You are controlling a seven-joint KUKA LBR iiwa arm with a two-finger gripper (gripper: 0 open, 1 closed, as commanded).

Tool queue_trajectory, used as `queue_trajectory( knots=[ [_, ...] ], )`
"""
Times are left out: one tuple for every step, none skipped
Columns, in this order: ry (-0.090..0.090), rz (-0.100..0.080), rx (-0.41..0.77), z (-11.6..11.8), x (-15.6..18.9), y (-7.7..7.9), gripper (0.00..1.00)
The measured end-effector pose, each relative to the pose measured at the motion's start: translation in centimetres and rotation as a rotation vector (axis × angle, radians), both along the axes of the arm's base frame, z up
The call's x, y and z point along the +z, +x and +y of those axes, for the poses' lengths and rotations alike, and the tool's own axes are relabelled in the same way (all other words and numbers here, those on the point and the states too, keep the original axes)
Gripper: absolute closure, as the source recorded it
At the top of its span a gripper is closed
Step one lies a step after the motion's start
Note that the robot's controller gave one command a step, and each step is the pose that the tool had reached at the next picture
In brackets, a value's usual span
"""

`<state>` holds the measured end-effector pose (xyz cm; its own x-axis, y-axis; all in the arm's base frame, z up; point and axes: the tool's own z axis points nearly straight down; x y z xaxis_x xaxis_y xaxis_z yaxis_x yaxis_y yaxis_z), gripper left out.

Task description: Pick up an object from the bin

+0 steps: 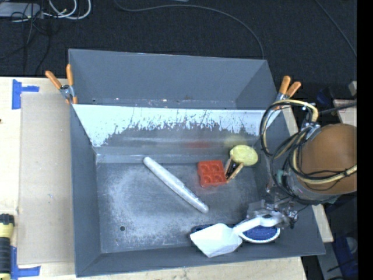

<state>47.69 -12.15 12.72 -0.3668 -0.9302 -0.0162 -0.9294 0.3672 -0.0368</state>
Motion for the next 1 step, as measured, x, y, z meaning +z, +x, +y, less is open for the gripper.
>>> queue_trajectory(
  knots=[
    [0.000,0.000,0.000,0.00,0.00,0.00,1.00]
  ],
)
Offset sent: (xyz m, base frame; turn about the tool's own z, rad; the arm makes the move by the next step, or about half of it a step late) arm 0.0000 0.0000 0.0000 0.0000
